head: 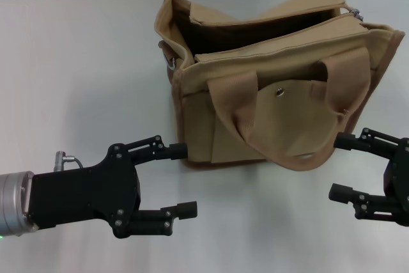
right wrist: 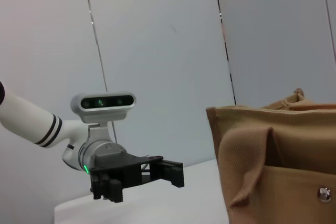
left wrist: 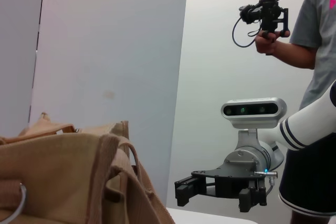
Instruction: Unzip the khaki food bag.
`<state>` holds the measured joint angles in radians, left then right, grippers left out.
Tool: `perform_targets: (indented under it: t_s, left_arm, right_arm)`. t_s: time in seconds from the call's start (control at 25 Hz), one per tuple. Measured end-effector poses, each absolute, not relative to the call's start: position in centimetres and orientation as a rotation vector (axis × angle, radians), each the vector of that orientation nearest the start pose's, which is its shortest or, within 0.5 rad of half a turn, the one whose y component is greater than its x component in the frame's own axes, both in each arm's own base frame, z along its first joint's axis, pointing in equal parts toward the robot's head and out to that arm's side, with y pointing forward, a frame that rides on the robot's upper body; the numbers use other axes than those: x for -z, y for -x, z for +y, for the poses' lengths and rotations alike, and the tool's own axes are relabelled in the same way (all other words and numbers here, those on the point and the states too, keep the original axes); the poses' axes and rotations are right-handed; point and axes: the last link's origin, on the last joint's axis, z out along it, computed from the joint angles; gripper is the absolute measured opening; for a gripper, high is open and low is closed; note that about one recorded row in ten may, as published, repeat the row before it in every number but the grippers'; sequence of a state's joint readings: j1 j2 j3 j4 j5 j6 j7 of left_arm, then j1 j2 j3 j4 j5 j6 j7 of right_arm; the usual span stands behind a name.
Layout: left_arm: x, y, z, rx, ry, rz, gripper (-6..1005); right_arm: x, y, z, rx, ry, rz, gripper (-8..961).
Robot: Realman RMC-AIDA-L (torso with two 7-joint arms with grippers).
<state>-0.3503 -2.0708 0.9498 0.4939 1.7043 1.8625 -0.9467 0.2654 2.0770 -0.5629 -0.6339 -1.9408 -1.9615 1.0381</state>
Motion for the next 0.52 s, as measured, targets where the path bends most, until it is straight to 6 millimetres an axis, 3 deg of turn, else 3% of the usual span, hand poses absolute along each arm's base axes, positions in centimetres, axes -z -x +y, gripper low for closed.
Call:
perform_targets:
  t_s: [0.52]
  left_arm:
    - [2.24, 26.23, 23.60, 1.160, 2.830, -0.224, 833]
  right_arm:
    - [-2.25, -29.99, 22.28, -1.041, 2.677, 0.382, 826]
